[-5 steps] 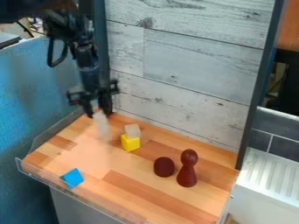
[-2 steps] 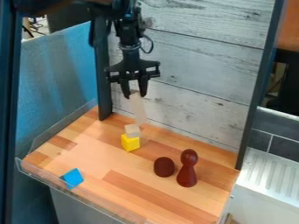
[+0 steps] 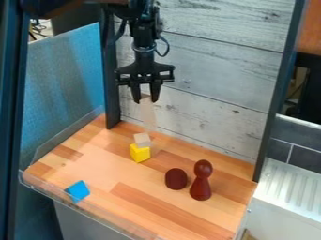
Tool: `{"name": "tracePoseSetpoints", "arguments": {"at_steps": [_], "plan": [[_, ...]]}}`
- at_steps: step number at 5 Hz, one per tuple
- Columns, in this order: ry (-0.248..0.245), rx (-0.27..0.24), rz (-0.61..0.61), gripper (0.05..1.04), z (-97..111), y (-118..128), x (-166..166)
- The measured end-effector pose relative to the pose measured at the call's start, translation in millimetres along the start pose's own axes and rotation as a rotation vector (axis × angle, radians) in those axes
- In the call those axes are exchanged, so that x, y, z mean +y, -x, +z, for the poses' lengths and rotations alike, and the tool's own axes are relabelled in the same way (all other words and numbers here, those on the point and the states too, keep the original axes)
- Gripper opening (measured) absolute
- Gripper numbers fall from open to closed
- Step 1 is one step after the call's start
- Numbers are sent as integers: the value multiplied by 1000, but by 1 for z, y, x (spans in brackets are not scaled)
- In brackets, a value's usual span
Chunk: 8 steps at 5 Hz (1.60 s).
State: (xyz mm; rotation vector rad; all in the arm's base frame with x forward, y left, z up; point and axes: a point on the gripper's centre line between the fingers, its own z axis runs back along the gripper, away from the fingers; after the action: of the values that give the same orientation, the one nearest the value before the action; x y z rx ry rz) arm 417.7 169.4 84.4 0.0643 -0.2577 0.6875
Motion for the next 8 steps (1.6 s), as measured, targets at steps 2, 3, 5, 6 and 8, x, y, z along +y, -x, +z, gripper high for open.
{"name": "tracePoseSetpoints", "arguments": {"at_steps": [2, 3, 5, 6, 8], "plan": [[-18, -13, -15, 409, 9, -7, 2], [-23, -5, -13, 409, 5, -6, 8], [-45, 2, -19, 409, -8, 1, 18], [-54, 5, -20, 409, -13, 5, 20], [-55, -2, -14, 409, -16, 6, 19]]}}
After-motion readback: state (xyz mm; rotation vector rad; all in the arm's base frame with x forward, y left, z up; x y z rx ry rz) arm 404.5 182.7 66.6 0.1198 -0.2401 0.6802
